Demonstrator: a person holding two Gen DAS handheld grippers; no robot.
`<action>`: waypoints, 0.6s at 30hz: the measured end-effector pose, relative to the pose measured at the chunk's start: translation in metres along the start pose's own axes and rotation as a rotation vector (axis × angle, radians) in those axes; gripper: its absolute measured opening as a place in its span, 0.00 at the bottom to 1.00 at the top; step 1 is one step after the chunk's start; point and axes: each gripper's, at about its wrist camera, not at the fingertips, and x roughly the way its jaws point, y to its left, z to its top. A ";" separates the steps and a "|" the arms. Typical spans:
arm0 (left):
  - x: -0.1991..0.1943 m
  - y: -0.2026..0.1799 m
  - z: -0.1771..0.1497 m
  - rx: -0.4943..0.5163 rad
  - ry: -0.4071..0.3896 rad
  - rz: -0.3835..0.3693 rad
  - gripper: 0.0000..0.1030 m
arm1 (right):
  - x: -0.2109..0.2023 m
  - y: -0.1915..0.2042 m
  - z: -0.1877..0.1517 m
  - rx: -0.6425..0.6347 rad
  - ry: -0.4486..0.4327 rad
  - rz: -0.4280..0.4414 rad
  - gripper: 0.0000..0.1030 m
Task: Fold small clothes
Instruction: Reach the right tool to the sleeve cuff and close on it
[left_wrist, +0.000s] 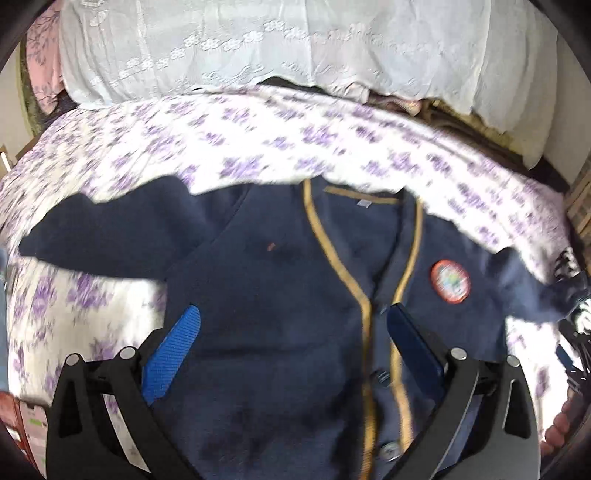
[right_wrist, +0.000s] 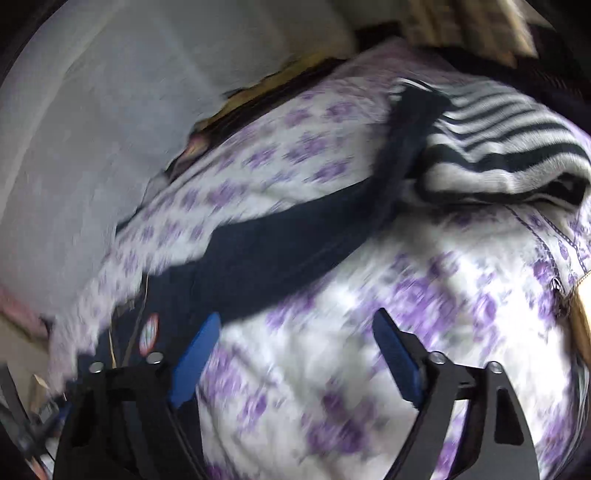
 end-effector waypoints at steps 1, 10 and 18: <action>0.001 -0.004 0.006 0.002 -0.009 0.015 0.96 | 0.002 -0.007 0.004 0.028 0.002 0.007 0.71; 0.084 -0.007 -0.005 0.050 0.121 0.132 0.96 | 0.021 -0.026 0.050 0.146 -0.040 -0.011 0.50; 0.080 -0.001 -0.004 0.052 0.108 0.093 0.96 | 0.040 -0.045 0.061 0.247 -0.135 -0.022 0.24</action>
